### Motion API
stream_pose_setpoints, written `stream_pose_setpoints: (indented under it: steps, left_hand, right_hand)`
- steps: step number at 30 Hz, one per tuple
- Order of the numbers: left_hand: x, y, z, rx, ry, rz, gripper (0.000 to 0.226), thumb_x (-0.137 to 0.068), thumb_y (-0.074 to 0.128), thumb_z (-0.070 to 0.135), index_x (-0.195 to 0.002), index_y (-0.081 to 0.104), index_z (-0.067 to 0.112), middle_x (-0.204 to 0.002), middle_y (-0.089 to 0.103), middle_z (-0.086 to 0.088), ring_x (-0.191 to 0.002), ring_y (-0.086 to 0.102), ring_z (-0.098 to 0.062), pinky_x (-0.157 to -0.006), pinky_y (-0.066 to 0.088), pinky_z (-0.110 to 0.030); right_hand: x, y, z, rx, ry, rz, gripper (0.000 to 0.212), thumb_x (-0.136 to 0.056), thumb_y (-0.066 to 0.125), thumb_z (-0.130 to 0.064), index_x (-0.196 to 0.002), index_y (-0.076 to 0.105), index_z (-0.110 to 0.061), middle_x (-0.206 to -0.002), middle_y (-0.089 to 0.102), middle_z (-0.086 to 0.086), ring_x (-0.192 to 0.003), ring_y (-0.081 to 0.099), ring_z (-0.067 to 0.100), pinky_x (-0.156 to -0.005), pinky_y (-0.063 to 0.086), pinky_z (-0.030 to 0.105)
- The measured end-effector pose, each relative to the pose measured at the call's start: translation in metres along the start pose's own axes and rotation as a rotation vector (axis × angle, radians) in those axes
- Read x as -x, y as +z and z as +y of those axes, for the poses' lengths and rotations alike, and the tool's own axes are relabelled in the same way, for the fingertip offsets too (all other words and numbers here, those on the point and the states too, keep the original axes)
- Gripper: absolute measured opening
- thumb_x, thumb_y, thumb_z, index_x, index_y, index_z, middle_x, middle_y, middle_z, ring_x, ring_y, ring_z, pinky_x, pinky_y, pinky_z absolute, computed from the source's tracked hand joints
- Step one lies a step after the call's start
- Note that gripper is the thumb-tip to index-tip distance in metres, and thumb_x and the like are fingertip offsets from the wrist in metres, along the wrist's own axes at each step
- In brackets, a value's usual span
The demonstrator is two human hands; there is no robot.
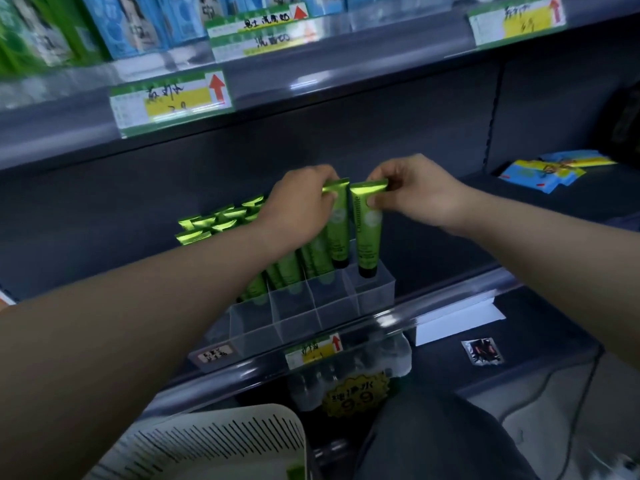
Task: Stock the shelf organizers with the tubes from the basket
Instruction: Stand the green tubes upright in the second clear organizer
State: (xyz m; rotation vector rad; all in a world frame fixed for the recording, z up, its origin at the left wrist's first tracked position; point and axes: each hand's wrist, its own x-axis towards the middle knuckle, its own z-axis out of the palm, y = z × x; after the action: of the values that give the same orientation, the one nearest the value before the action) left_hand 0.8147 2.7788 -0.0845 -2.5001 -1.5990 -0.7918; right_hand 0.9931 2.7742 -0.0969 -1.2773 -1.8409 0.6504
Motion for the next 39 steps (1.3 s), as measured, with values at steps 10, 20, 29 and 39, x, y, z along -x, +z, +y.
stream_pose_setpoints:
  steps: [10,20,29,39]
  left_hand:
    - [-0.034,0.033,-0.017,0.037,-0.073,0.009,0.016,-0.087,0.058,0.019,-0.1,0.067,0.018,-0.101,0.065,-0.003,-0.093,0.058,-0.023,-0.076,0.043,-0.028]
    - [-0.04,0.062,-0.036,0.022,-0.115,-0.028,0.017,-0.084,0.062,0.017,-0.098,0.071,0.015,-0.097,0.068,-0.009,-0.093,0.06,-0.027,-0.07,0.038,-0.025]
    - [-0.039,0.07,-0.037,0.035,-0.116,-0.088,0.021,-0.085,0.057,0.011,-0.099,0.07,0.016,-0.095,0.069,-0.006,-0.091,0.061,-0.024,-0.073,0.043,-0.026]
    - [-0.035,0.067,-0.033,0.038,-0.09,-0.067,0.026,-0.088,0.051,0.012,-0.108,0.068,0.015,-0.103,0.069,-0.006,-0.096,0.062,-0.022,-0.081,0.048,-0.027]
  right_hand:
    - [-0.033,0.009,0.024,-0.009,-0.03,0.041,0.011,-0.082,0.066,-0.004,-0.085,0.065,-0.015,-0.071,0.059,-0.002,-0.07,0.055,0.01,-0.07,0.047,0.025]
    - [-0.048,0.033,0.05,0.068,-0.022,-0.008,0.018,-0.086,0.056,0.0,-0.091,0.066,-0.013,-0.071,0.056,-0.006,-0.069,0.049,0.007,-0.062,0.038,0.014]
    - [-0.05,0.05,0.064,0.083,0.043,-0.036,0.018,-0.088,0.055,-0.003,-0.098,0.066,-0.014,-0.085,0.061,0.004,-0.078,0.053,0.013,-0.066,0.04,0.02]
    - [-0.046,0.051,0.055,0.101,0.022,-0.005,0.027,-0.085,0.051,0.003,-0.106,0.063,-0.009,-0.095,0.056,-0.002,-0.086,0.05,0.009,-0.064,0.037,0.011]
